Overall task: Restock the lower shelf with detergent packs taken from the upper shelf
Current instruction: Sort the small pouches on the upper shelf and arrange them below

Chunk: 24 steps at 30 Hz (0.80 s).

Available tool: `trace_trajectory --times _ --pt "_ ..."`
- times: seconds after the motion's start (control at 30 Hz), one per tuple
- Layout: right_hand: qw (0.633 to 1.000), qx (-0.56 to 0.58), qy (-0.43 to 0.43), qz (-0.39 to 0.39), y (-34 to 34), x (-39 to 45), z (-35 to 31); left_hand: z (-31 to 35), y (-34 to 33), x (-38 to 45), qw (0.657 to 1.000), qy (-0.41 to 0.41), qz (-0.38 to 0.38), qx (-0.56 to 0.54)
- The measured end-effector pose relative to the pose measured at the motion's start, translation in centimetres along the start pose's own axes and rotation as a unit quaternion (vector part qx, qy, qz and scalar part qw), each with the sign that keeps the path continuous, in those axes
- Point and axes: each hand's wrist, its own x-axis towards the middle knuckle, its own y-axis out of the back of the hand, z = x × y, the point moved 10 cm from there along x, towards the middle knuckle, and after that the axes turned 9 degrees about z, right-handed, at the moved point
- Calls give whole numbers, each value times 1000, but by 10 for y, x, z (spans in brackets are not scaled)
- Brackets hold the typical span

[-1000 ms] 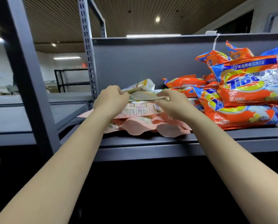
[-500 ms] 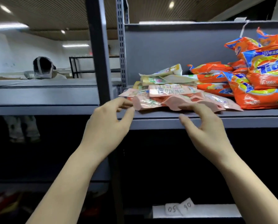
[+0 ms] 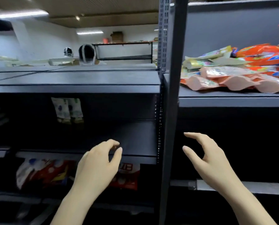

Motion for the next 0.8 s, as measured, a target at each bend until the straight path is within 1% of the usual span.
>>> trace_trajectory --times 0.1,0.17,0.33,0.6,0.8 --pt "999 -15 -1 -36 -35 -14 -11 -42 3 -11 998 19 -47 48" --pt "997 -26 -1 -73 -61 -21 -20 -67 7 -15 995 30 -65 66" --pt "985 -48 14 -168 -123 -29 -43 -117 22 -14 992 55 -66 91" --pt "966 -81 28 -242 -209 -13 -71 -190 39 6 989 84 -54 112" --pt "959 -83 38 -268 -272 7 -91 -252 37 40 984 104 -58 132"
